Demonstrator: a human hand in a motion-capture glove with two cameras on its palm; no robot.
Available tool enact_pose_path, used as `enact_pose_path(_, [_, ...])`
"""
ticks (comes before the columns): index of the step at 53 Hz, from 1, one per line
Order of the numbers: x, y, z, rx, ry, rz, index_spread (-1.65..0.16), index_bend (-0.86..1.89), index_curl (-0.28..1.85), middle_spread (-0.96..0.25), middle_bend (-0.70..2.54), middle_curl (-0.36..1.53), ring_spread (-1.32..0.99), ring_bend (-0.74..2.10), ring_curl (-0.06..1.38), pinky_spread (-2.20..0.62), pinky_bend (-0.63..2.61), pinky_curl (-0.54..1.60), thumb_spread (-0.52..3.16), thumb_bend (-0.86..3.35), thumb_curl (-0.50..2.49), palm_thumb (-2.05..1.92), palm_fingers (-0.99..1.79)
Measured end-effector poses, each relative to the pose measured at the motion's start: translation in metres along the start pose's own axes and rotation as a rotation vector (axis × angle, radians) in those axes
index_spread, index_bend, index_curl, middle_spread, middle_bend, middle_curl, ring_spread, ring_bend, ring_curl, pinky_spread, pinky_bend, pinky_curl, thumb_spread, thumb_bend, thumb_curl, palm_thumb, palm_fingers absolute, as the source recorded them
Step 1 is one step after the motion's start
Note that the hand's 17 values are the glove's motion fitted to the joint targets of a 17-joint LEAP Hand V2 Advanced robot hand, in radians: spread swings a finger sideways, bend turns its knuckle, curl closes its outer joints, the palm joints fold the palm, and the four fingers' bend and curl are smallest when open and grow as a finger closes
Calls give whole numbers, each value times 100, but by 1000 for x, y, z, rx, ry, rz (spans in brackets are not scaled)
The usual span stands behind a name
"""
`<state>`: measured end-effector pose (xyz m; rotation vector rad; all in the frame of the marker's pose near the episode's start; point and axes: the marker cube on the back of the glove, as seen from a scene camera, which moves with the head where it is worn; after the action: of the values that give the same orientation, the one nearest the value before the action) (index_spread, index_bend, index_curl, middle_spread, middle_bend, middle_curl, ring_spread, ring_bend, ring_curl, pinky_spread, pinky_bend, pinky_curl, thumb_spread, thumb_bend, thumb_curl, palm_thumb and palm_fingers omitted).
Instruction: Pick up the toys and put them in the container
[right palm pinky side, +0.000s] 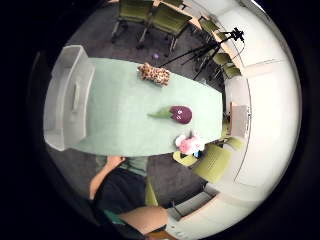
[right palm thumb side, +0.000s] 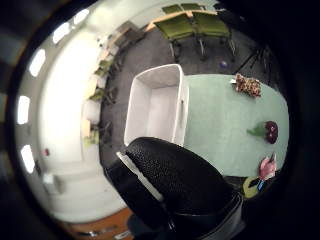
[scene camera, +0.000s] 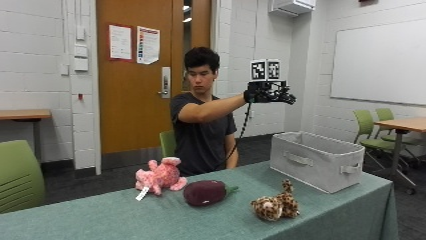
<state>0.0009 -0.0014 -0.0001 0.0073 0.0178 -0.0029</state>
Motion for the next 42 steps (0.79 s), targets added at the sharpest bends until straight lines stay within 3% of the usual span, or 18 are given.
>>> enact_pose_path(14, [-3,5,2,20,31,-24,-21,18,15,-6,32,16,-17,19,7,-3,43,18,88,-11,2,-17,6])
enact_pose_path(28, [16,1,-3,55,69,-28,-23,17,22,-7,33,23,-21,20,12,-4,45,24,99,-12,3,-18,3])
enact_pose_path(42, [71,-50,19,69,65,10,-25,17,27,-8,33,28,-23,21,17,-4,48,28,101,-12,4,-18,4])
